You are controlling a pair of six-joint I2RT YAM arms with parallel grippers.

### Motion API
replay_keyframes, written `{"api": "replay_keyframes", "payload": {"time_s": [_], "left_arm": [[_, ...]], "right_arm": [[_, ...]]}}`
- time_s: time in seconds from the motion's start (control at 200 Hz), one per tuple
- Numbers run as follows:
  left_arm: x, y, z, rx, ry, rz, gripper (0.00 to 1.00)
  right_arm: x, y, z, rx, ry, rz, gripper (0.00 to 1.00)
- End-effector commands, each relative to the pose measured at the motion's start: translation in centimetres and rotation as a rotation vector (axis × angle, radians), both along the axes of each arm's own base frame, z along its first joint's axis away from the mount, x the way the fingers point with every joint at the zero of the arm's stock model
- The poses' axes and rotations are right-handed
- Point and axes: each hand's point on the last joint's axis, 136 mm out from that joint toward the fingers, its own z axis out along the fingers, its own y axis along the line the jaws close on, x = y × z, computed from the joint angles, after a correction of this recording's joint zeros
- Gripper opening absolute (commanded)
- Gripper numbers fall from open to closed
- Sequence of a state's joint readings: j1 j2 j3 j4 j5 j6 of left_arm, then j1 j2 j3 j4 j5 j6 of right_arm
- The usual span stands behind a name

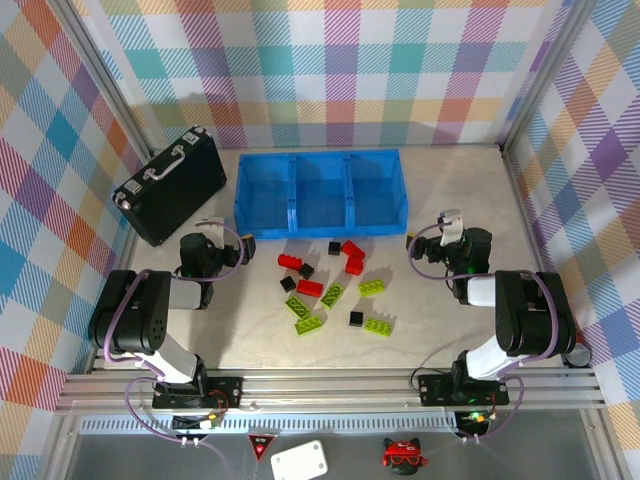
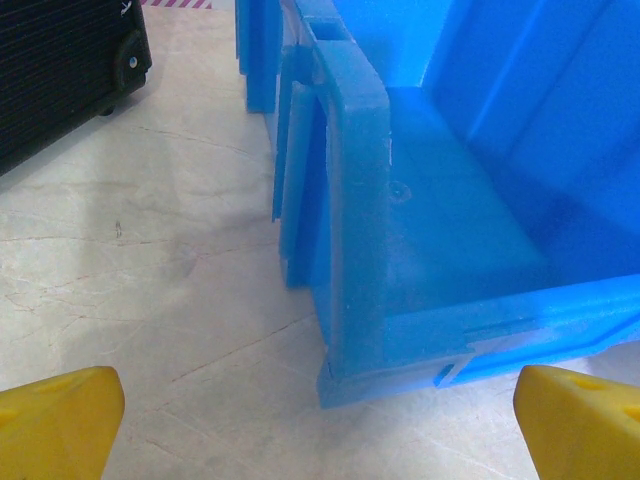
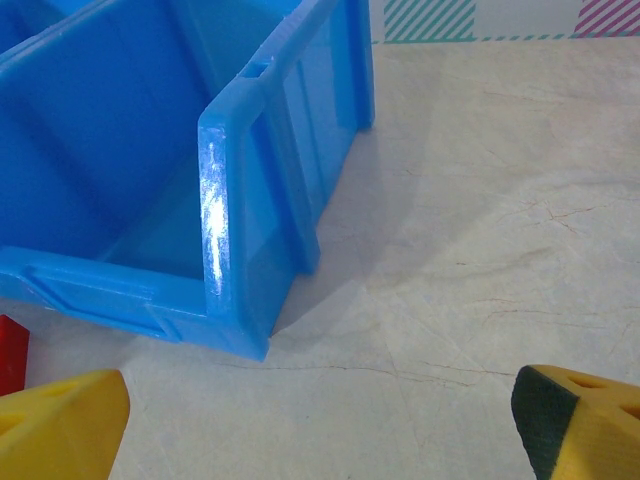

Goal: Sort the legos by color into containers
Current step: Pick up the lego from the center of the table.

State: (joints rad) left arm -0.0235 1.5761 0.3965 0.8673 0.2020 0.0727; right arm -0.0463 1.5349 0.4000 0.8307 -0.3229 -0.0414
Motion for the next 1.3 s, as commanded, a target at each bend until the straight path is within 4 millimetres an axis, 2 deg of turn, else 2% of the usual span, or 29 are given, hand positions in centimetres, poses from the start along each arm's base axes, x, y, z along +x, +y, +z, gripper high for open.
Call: {"api": "replay_keyframes", "payload": {"time_s": [0.0, 0.755, 0.87, 1.015, 1.04, 1.295], "left_arm": [[0.0, -0.1, 0.5, 0.005, -0.029, -0.023, 1.0], [0.0, -0.1, 0.5, 0.005, -0.031, -0.022, 1.0], [0.1, 0.4, 0.7, 0.008, -0.029, 0.008, 1.0], [0.2, 0.8, 2.0, 0.008, -0.008, 0.033, 1.0], [0.2, 0.8, 2.2, 0.01, 0.004, 0.035, 1.0], [-0.2, 1.7, 5.3, 0.017, 0.098, 0.155, 1.0]], "right_arm": [[0.0, 0.1, 0.6, -0.006, -0.033, 0.008, 0.99], [0.0, 0.1, 0.5, -0.005, -0.032, 0.007, 0.99], [0.3, -0.7, 0.7, -0.008, -0.019, -0.047, 0.99], [1.1, -2.0, 1.9, -0.007, 0.039, -0.129, 0.99], [0.9, -2.1, 1.6, -0.005, 0.075, -0.134, 0.99], [-0.3, -1.6, 3.5, 0.052, 0.199, -0.135, 0.99]]}}
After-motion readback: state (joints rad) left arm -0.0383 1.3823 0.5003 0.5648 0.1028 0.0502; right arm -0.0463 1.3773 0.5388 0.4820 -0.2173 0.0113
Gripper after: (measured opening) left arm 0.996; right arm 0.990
